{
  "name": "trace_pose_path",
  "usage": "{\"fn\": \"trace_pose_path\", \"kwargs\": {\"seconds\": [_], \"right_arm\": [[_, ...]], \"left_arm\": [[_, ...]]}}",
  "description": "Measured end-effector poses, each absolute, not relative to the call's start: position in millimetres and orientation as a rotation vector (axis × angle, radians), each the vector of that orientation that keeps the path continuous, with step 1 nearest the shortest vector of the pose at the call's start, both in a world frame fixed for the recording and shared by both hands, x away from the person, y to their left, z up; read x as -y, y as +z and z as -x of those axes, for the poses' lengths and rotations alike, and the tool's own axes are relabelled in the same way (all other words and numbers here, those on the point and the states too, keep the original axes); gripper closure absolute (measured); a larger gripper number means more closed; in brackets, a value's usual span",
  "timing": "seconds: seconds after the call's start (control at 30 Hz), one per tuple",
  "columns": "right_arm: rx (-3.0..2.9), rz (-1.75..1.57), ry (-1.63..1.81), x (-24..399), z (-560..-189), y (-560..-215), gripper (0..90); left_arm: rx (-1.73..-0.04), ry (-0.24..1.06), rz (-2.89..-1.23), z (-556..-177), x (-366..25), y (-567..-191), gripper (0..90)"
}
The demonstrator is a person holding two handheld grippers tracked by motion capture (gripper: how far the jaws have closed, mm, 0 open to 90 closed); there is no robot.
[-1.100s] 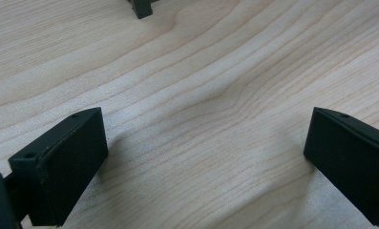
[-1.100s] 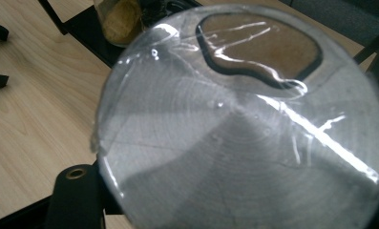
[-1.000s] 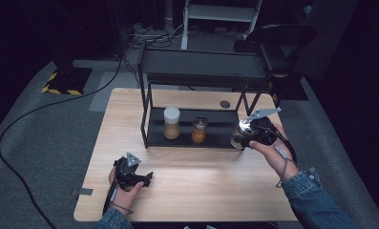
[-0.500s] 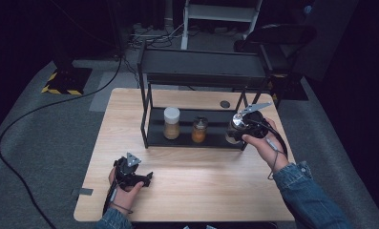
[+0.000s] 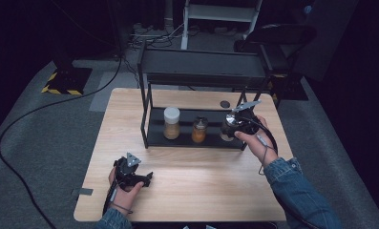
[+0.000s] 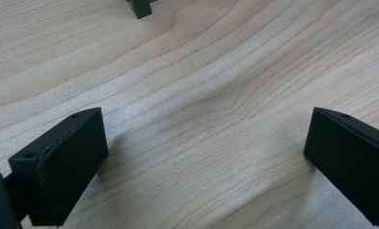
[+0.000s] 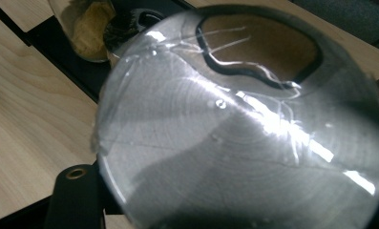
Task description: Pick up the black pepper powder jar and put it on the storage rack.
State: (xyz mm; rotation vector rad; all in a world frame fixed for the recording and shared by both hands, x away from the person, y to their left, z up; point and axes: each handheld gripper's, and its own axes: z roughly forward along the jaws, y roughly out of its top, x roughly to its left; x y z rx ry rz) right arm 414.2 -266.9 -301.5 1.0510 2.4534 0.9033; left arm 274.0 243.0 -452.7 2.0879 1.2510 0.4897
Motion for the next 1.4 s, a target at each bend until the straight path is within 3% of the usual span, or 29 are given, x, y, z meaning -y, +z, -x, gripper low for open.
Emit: {"fn": "trace_pose_path", "kwargs": {"seconds": [1.4], "right_arm": [[-2.448,-1.160,0.861,251.8,-449.7,-373.7,31.6]], "left_arm": [[-1.251,0.490,-2.089,-274.1,-243.0,-452.7,0.9]]}}
